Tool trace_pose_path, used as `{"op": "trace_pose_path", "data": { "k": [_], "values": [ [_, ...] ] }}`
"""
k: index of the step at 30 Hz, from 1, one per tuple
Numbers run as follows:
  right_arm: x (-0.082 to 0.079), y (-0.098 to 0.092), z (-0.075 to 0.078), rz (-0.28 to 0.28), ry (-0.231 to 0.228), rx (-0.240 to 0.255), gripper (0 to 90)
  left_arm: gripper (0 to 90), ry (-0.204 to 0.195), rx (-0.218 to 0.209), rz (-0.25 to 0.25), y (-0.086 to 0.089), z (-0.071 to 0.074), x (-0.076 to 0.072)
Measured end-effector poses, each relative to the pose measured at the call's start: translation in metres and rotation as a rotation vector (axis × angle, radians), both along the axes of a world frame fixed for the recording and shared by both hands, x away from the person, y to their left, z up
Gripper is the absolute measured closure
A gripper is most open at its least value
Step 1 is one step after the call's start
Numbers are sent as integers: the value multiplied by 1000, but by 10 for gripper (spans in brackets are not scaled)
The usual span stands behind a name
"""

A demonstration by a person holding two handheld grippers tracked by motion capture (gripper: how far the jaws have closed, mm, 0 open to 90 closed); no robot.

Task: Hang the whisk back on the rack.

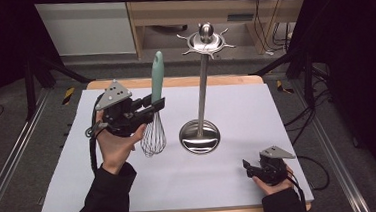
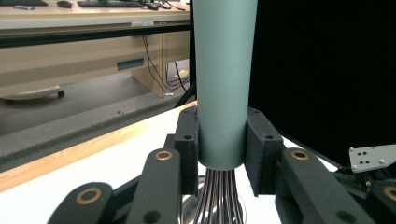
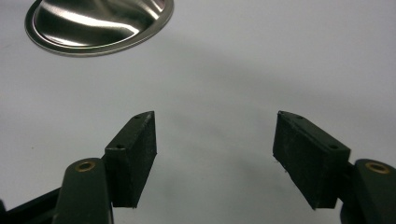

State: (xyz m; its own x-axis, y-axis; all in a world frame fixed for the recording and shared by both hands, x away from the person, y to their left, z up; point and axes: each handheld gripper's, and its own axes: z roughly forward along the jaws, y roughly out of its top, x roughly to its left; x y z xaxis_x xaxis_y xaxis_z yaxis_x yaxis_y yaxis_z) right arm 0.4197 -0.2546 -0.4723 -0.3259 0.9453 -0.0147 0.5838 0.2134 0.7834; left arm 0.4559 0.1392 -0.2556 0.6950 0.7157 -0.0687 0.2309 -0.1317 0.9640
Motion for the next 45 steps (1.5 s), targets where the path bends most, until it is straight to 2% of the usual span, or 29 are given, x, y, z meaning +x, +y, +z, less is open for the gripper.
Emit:
{"op": "trace_pose_path", "data": {
  "k": [27,45],
  "values": [
    [1,0,0,3,0,5,307,687,4,32,-26,-24,6,10],
    [1,0,0,6,3,1,311,687,11,56,-33,-37,4,20]
  ]
}}
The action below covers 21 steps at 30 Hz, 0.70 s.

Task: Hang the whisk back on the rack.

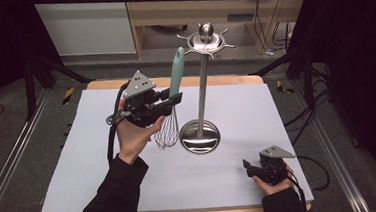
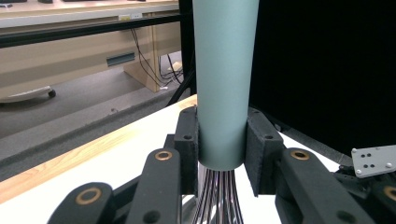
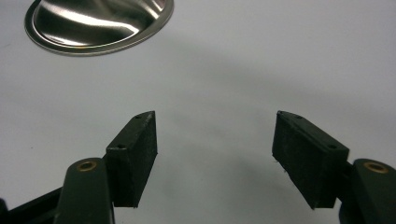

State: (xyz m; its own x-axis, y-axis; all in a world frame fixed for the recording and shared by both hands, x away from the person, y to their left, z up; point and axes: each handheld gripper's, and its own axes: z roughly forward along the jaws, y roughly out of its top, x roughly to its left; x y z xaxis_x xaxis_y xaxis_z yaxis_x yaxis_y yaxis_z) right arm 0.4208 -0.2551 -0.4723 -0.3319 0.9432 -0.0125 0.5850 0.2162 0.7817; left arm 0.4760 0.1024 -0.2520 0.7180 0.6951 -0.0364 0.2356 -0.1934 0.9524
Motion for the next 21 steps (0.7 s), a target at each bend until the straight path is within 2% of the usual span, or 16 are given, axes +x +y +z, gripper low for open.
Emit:
{"op": "trace_pose_path", "data": {
  "k": [13,21],
  "values": [
    [0,0,0,1,0,2,311,687,16,29,2,-12,0,9],
    [0,0,1,3,3,10,312,687,21,25,1,-20,0,15]
  ]
}}
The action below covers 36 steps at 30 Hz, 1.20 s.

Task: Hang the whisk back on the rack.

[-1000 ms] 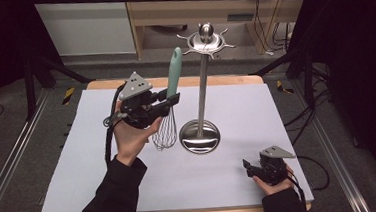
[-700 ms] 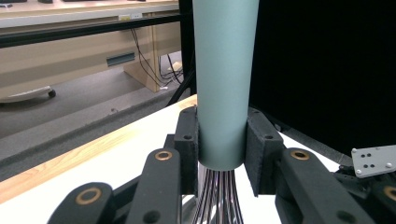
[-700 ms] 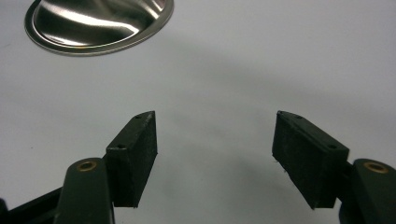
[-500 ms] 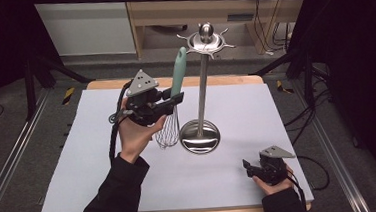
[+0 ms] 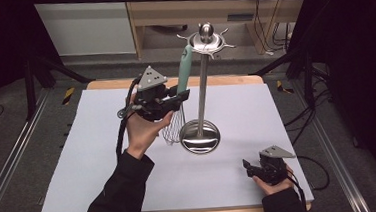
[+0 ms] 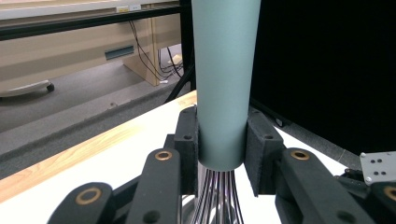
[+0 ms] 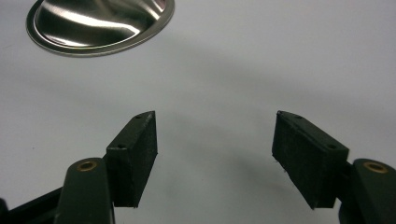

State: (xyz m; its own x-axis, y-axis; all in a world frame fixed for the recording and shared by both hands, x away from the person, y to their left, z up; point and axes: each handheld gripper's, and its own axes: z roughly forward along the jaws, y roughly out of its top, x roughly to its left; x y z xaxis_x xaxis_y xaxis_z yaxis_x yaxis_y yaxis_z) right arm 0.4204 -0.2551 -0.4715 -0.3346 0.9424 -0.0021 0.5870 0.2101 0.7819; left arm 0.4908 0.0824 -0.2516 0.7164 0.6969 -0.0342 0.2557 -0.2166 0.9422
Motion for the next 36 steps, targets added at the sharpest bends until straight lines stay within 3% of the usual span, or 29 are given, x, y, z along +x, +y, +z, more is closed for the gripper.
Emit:
{"op": "trace_pose_path", "data": {
  "k": [18,23,36],
  "values": [
    [0,0,-1,2,-3,-7,313,686,-8,5,6,-12,-8,14],
    [0,1,-1,0,3,-3,313,685,-46,11,22,-17,-11,19],
    [0,1,-1,0,0,-5,311,683,-77,27,33,-21,-13,25]
  ]
}}
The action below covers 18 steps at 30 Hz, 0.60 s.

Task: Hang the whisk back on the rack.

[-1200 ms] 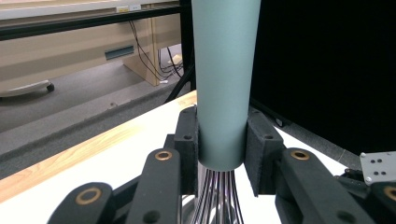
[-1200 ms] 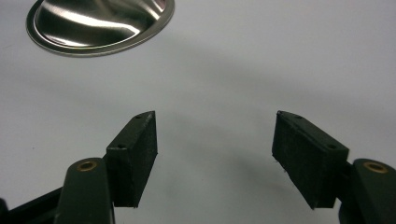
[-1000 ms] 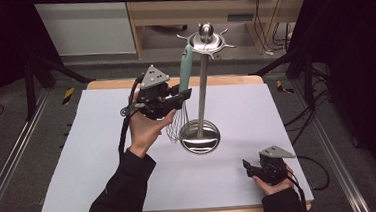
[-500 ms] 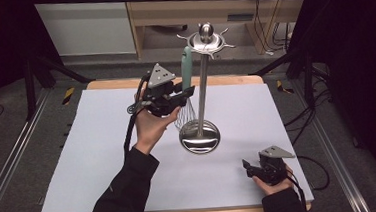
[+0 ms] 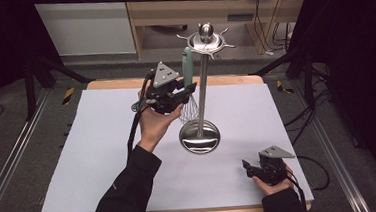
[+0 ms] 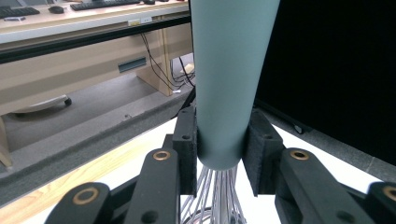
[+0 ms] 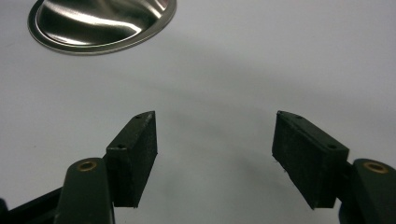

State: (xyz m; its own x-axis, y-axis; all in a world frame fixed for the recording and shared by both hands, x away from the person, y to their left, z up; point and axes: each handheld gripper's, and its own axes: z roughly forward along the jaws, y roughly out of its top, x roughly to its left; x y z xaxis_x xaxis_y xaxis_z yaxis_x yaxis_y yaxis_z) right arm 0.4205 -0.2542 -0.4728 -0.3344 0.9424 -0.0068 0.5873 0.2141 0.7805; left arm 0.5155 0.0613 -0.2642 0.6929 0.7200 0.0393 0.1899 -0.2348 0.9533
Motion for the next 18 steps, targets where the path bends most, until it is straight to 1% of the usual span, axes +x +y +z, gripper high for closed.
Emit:
{"op": "trace_pose_path", "data": {
  "k": [4,5,7,9,12,15,18],
  "values": [
    [-1,0,1,2,2,7,311,678,-2,7,5,1,0,-1],
    [-1,0,1,2,2,7,311,665,5,24,14,1,0,-1],
    [-1,0,1,2,3,6,311,623,3,37,23,2,0,-2],
    [0,0,0,1,-2,0,311,593,6,35,21,3,-1,-2],
    [0,-1,0,0,0,2,311,536,0,35,17,8,-3,-7],
    [0,-2,0,0,-2,2,310,476,7,33,10,13,-5,-11],
    [-1,-2,0,-2,-1,1,311,435,9,41,10,19,-7,-16]
  ]
}}
